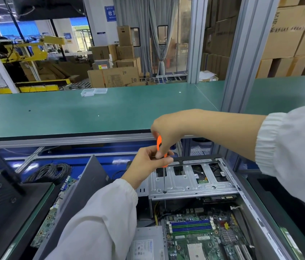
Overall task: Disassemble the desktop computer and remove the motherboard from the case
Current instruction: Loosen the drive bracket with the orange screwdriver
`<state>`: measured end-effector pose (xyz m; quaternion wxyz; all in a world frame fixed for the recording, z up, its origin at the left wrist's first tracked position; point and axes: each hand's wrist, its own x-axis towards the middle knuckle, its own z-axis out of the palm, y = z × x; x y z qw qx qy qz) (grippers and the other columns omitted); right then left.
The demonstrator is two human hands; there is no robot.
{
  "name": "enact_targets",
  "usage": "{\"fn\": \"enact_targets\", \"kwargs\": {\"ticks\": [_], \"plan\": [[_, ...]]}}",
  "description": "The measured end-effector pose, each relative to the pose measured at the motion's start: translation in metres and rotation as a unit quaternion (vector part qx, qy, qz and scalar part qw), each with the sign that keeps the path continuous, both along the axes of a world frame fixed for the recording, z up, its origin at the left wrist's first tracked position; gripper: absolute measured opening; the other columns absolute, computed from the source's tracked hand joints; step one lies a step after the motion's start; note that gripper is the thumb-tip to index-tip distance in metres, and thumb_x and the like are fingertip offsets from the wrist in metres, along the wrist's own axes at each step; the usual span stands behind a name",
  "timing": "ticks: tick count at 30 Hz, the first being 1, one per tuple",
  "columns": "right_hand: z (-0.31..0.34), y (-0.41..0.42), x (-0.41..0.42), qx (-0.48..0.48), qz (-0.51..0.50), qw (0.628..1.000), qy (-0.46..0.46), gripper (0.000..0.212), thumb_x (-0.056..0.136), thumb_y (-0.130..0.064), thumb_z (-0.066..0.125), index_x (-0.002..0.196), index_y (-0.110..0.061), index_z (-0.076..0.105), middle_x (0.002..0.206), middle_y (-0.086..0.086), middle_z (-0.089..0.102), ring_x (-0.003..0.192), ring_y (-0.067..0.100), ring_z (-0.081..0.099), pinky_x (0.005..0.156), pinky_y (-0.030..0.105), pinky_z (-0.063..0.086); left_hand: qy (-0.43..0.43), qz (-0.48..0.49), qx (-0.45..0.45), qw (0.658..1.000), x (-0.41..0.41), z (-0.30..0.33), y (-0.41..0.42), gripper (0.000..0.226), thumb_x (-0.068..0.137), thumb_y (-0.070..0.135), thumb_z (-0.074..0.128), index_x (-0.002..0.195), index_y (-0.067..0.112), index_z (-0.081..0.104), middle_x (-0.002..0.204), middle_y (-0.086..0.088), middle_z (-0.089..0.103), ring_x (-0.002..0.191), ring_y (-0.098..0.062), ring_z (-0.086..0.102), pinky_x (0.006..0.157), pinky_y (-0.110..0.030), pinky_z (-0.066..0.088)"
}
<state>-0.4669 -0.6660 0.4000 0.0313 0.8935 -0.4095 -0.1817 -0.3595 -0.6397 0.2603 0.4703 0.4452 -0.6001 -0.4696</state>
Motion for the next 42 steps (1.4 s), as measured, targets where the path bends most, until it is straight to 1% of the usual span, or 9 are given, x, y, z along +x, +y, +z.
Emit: {"fn": "enact_targets", "kwargs": {"ticks": [3,8,13,16,21,25,31,35,42], "plan": [[-0.006,0.002,0.000,-0.080,-0.006,0.997,0.011,0.046,0.093,-0.052,0.046,0.076,-0.012,0.056,0.074,-0.001,0.054,0.069,0.022,0.052,0.048,0.026,0.032,0.007,0.001,0.002,1.000,0.000,0.000,-0.001,0.025,0.081,0.007,0.074,0.103,0.017,0.069,0.090,0.005,0.073,0.085,-0.006,0.067,0.071,-0.015,0.051],[0.002,-0.002,0.003,0.022,0.011,1.000,0.009,0.038,0.084,-0.042,0.064,0.105,-0.010,0.062,0.097,0.010,0.066,0.080,0.027,0.058,0.063,0.027,0.040,-0.002,0.007,-0.003,1.000,0.002,-0.002,-0.001,0.016,0.081,0.009,0.074,0.096,0.012,0.072,0.080,0.007,0.072,0.073,-0.001,0.064,0.063,-0.009,0.047],[-0.005,0.003,0.004,-0.066,-0.013,0.998,0.011,0.057,0.094,-0.059,0.035,0.083,-0.010,0.062,0.070,0.000,0.055,0.058,0.015,0.046,0.048,0.028,0.028,-0.006,0.005,-0.009,1.000,0.005,-0.003,-0.002,0.014,0.081,0.011,0.075,0.091,0.021,0.073,0.089,0.006,0.073,0.083,-0.008,0.065,0.070,-0.016,0.050],[0.001,0.002,0.007,-0.031,0.011,0.999,0.035,0.029,0.094,-0.036,0.053,0.093,-0.009,0.061,0.079,0.002,0.060,0.069,0.020,0.052,0.052,0.025,0.035,-0.009,0.003,-0.004,1.000,0.005,-0.004,-0.002,0.012,0.080,0.012,0.076,0.089,0.019,0.074,0.086,0.006,0.073,0.081,-0.008,0.065,0.071,-0.014,0.050],[0.002,0.006,0.011,-0.059,0.003,0.997,0.046,0.055,0.090,-0.062,0.043,0.084,-0.010,0.060,0.078,0.003,0.058,0.061,0.017,0.050,0.050,0.026,0.033,0.011,-0.002,-0.021,1.000,0.005,-0.003,0.000,0.026,0.080,0.005,0.074,0.099,0.022,0.067,0.092,0.002,0.073,0.086,-0.011,0.066,0.073,-0.018,0.053],[0.000,0.007,0.015,-0.059,0.004,0.994,0.090,0.028,0.094,-0.036,0.053,0.082,-0.013,0.059,0.076,0.000,0.053,0.060,0.015,0.046,0.050,0.022,0.033,-0.011,0.008,-0.005,1.000,0.006,-0.004,-0.001,0.014,0.080,0.011,0.075,0.090,0.021,0.074,0.092,0.000,0.073,0.087,-0.017,0.063,0.078,-0.020,0.054],[-0.001,0.010,0.012,-0.091,-0.005,0.994,0.063,0.039,0.096,-0.045,0.044,0.074,-0.013,0.052,0.071,0.000,0.047,0.057,0.015,0.042,0.048,0.025,0.032,-0.006,0.000,-0.010,1.000,0.005,-0.004,-0.002,0.022,0.081,0.009,0.074,0.095,0.026,0.070,0.093,0.003,0.073,0.085,-0.011,0.065,0.074,-0.018,0.050],[0.002,0.009,0.012,-0.048,0.010,0.997,0.064,0.029,0.092,-0.039,0.056,0.103,-0.012,0.062,0.088,0.001,0.054,0.075,0.019,0.050,0.051,0.024,0.034,-0.028,0.008,0.003,1.000,0.005,-0.007,-0.005,0.014,0.081,0.015,0.075,0.095,0.018,0.073,0.094,0.004,0.074,0.090,-0.015,0.066,0.085,-0.026,0.052],[-0.001,0.009,0.010,-0.057,-0.002,0.997,0.050,0.029,0.092,-0.037,0.058,0.082,-0.010,0.056,0.076,0.002,0.052,0.062,0.017,0.047,0.048,0.024,0.032,-0.039,0.001,0.014,0.999,0.007,-0.013,-0.003,0.014,0.081,0.017,0.075,0.095,0.018,0.073,0.093,0.002,0.073,0.082,-0.007,0.064,0.072,-0.012,0.048]]}}
